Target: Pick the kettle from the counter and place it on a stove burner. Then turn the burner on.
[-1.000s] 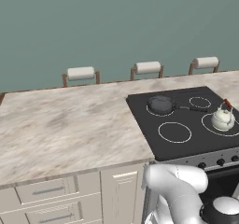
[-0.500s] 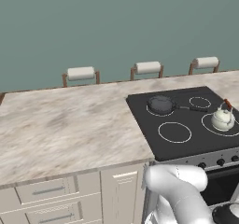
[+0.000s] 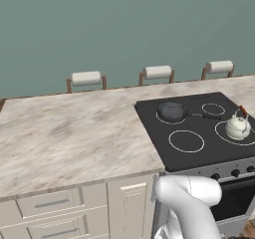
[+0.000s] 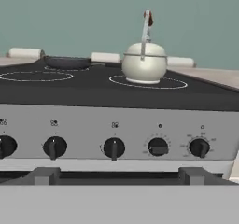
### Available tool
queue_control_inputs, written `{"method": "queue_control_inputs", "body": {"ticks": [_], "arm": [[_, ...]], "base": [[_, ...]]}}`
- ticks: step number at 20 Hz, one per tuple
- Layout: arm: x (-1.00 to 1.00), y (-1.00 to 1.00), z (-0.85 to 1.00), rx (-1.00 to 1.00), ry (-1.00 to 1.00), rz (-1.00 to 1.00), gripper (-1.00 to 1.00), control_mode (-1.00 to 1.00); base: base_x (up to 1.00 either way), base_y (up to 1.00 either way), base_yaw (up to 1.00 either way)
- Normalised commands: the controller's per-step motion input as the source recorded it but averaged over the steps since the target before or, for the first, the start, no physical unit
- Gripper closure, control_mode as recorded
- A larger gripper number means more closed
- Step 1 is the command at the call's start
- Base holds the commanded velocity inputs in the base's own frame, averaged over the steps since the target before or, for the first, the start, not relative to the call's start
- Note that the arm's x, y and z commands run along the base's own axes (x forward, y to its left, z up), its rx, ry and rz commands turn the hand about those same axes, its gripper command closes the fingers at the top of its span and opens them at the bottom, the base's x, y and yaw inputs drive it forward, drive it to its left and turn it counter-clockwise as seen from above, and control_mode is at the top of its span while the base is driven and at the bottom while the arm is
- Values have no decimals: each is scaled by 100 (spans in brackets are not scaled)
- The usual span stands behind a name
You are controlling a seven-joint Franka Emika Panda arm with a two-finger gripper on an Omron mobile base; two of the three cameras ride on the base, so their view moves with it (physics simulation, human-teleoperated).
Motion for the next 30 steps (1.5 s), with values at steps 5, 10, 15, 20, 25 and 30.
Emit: {"method": "queue_control_inputs", "body": {"ticks": [5,10,15,20,25,30], "arm": [[14,8,0,-2,-13,-4,-100,-100],[24,23,0,-1,0,-7,-100,-100],[20,24,0,-3,0,0,-100,-100],[20,5,0,-1,0,0,-100,-100],[26,0,0,0,0,0,-100,-100],[31,0,0,0,0,0,-100,-100]], "base": [[0,0,0],[0,0,0],[0,0,0],[0,0,0],[0,0,0],[0,0,0]]}}
